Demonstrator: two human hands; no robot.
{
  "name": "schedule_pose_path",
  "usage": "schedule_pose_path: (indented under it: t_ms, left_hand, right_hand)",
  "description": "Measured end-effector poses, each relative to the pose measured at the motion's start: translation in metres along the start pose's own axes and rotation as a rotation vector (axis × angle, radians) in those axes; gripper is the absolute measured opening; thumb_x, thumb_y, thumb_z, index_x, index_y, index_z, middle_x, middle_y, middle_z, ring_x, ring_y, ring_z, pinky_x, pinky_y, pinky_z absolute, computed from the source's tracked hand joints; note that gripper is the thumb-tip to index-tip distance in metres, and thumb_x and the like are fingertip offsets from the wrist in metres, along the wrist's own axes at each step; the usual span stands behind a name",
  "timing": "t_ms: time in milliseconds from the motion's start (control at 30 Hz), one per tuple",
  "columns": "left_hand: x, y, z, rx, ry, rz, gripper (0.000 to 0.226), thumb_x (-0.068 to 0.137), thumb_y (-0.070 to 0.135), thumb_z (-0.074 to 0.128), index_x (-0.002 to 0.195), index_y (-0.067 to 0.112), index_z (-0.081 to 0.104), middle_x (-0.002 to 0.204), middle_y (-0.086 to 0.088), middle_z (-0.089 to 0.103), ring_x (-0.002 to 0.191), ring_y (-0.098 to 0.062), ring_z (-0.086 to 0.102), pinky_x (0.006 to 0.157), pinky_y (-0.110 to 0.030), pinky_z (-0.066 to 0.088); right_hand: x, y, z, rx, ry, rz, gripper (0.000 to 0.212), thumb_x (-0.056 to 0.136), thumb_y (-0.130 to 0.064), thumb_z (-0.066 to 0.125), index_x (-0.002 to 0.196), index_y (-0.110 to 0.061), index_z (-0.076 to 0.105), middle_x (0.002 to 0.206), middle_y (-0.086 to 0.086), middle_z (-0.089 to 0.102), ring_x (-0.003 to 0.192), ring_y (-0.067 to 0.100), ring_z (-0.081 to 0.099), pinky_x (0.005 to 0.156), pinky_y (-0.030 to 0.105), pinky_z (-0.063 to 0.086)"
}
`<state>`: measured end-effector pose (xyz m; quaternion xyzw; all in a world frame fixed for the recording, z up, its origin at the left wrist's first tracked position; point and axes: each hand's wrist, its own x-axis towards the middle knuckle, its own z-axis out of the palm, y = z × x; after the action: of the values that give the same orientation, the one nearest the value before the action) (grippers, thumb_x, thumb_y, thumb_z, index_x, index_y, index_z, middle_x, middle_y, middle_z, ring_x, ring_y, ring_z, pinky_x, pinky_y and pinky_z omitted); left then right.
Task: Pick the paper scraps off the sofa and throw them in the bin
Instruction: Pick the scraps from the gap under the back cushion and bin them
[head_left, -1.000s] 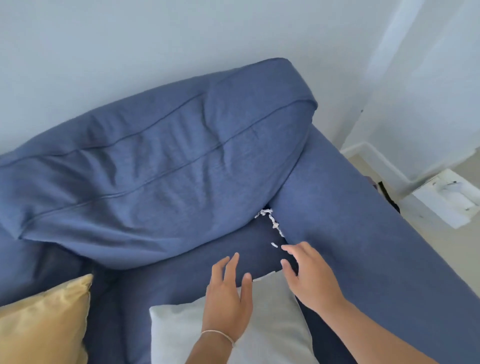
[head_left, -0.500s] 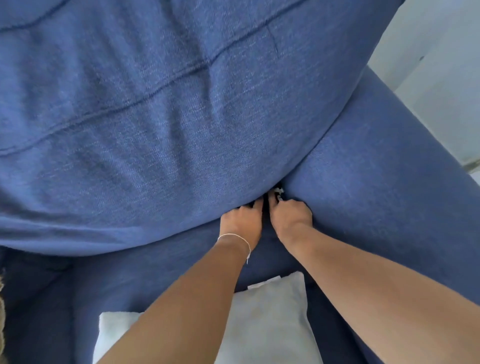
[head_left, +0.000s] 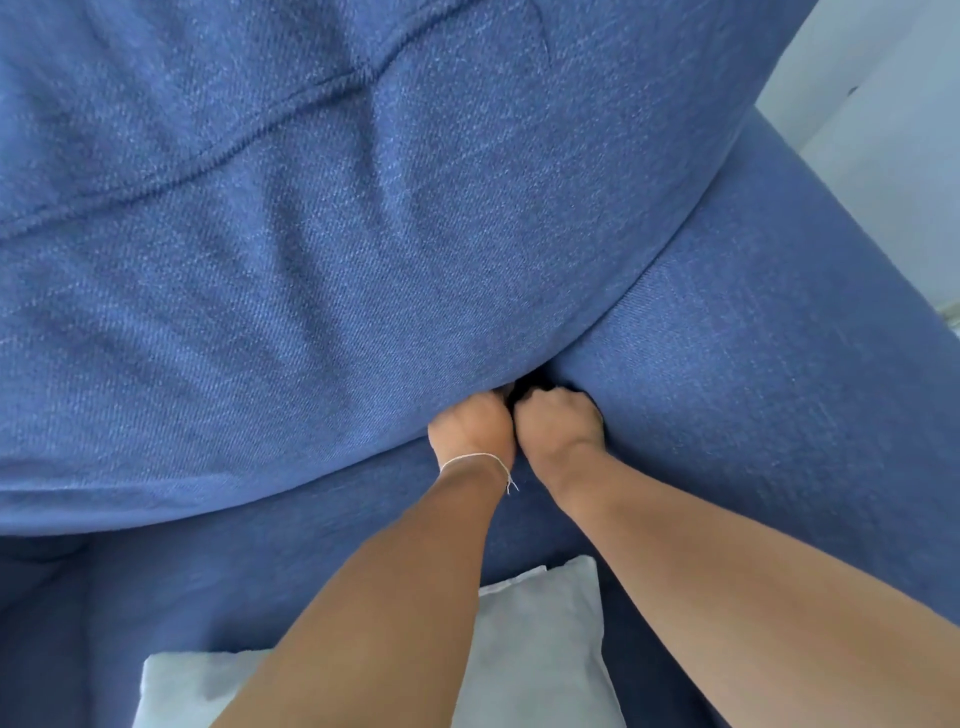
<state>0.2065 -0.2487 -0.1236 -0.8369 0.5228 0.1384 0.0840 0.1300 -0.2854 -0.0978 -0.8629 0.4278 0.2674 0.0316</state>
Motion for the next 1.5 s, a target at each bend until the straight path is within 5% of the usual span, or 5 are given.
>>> schedule_pose_path:
  t_ms: [400, 567, 933, 1267, 1500]
  left_hand:
    - [-0.069, -0.028, 0.021, -0.550, 0.331, -0.043, 0.007, 0.082, 0.024, 0.070, 0.076, 0.020, 0.069, 0.088, -0.004, 0.064, 0.081, -0.030, 0.061, 0.075, -0.038, 0.051]
    - [-0.115, -0.053, 0.026, -0.781, 0.308, -0.080, 0.006, 0.080, 0.024, 0.071, 0.077, 0.029, 0.070, 0.103, 0.006, 0.048, 0.094, -0.018, 0.057, 0.084, -0.043, 0.051]
    - [-0.231, -0.060, -0.095, -0.991, 0.371, -0.129, 0.015, 0.085, 0.029, 0.072, 0.074, 0.038, 0.069, 0.130, 0.012, 0.037, 0.112, -0.003, 0.040, 0.102, -0.037, 0.042]
    - [-0.314, 0.180, -0.206, -0.965, 0.245, 0.560, 0.010, 0.087, 0.039, 0.066, 0.078, 0.035, 0.066, 0.128, 0.014, 0.037, 0.124, -0.004, 0.042, 0.096, -0.039, 0.046]
    - [-0.378, 0.359, -0.137, -0.732, 0.048, 0.776, 0.011, 0.088, 0.036, 0.064, 0.085, 0.028, 0.070, 0.125, 0.004, 0.045, 0.121, -0.016, 0.042, 0.104, -0.038, 0.041]
  right_hand:
    - [-0.059, 0.002, 0.002, 0.091, 0.184, 0.033, 0.027, 0.094, -0.004, 0.045, 0.115, -0.008, 0.063, 0.123, 0.014, 0.054, 0.095, 0.028, 0.069, 0.070, 0.035, 0.051]
    - [-0.092, -0.002, 0.010, 0.165, 0.358, -0.028, 0.019, 0.058, -0.020, 0.085, 0.065, -0.015, 0.067, 0.087, 0.006, 0.057, 0.047, 0.023, 0.058, 0.039, 0.024, 0.028]
    - [-0.218, 0.052, -0.073, 0.287, 0.820, -0.145, 0.011, 0.079, -0.016, 0.064, 0.070, -0.016, 0.070, 0.121, 0.010, 0.062, 0.131, 0.037, 0.048, 0.104, 0.045, 0.038]
    - [-0.402, 0.252, -0.041, 0.674, 0.890, 0.652, 0.010, 0.082, -0.026, 0.068, 0.086, -0.017, 0.072, 0.110, 0.002, 0.057, 0.106, 0.025, 0.051, 0.090, 0.039, 0.045]
    - [-0.516, 0.338, 0.134, 0.651, 0.499, 0.971, 0.018, 0.081, -0.031, 0.068, 0.092, -0.018, 0.075, 0.106, 0.005, 0.060, 0.100, 0.029, 0.054, 0.087, 0.040, 0.049]
